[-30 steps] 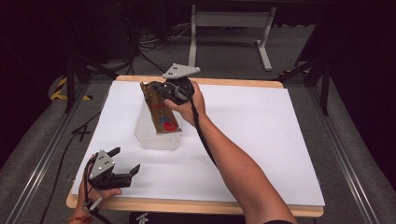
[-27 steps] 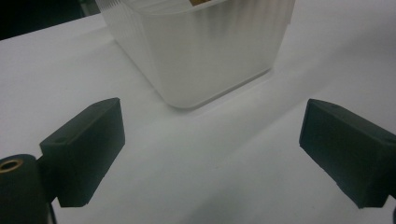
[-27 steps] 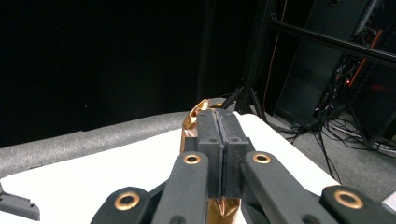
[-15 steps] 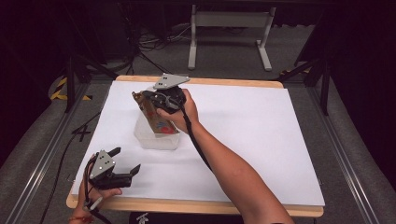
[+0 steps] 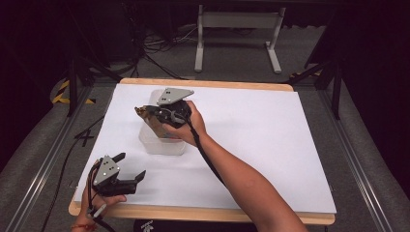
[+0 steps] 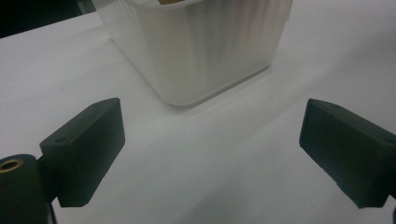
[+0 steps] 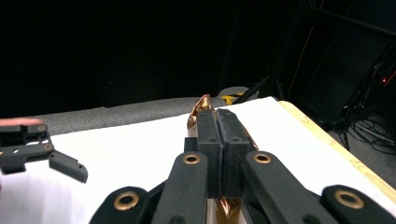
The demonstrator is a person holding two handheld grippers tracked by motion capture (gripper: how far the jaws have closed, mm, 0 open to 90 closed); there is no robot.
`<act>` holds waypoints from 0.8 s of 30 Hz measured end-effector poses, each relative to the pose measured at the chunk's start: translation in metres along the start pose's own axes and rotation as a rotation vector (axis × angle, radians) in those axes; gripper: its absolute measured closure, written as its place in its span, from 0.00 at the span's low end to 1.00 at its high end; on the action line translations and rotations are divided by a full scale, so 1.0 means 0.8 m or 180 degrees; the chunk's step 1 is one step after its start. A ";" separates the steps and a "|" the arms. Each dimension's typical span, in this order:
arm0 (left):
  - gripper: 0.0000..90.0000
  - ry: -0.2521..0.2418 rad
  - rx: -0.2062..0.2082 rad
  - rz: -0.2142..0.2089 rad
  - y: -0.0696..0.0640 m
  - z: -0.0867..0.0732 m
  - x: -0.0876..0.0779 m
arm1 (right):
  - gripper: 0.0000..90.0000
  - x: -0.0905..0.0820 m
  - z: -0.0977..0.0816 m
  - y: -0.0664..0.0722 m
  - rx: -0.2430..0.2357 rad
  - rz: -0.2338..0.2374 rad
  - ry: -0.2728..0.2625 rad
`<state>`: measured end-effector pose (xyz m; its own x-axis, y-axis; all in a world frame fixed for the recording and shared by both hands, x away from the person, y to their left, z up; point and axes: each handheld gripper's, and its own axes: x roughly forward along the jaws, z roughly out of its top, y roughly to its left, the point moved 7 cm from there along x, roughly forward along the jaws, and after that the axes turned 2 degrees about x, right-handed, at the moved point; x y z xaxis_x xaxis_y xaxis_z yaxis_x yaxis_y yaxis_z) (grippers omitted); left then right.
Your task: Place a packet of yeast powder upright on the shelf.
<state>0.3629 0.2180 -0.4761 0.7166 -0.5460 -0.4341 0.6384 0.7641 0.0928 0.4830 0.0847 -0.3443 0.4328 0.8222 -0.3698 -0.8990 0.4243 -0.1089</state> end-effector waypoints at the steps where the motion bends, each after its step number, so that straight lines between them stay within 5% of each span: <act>1: 0.08 -0.0003 -0.0001 0.0013 0.000 0.000 -0.001 | 0.99 -0.003 -0.003 0.001 -0.0021 -0.0004 0.0032; 4: 0.08 -0.0002 -0.0012 0.0021 0.001 0.000 -0.001 | 0.99 -0.007 -0.009 0.005 0.0010 0.0098 0.0016; 10: 0.08 0.0025 0.0020 0.0013 -0.001 0.000 -0.001 | 0.99 -0.019 -0.011 -0.002 -0.0014 -0.0046 -0.0010; 13: 0.08 0.0018 -0.0002 0.0034 0.001 -0.001 -0.001 | 0.99 -0.023 -0.024 -0.015 0.0095 -0.0094 0.0097; 24: 0.08 0.0043 0.0022 0.0015 -0.001 -0.001 0.000 | 0.99 -0.038 -0.040 -0.032 0.0243 -0.0100 0.0066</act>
<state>0.3622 0.2180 -0.4769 0.7157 -0.5378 -0.4456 0.6370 0.7642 0.1010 0.4911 0.0369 -0.3597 0.4586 0.8002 -0.3864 -0.8768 0.4783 -0.0502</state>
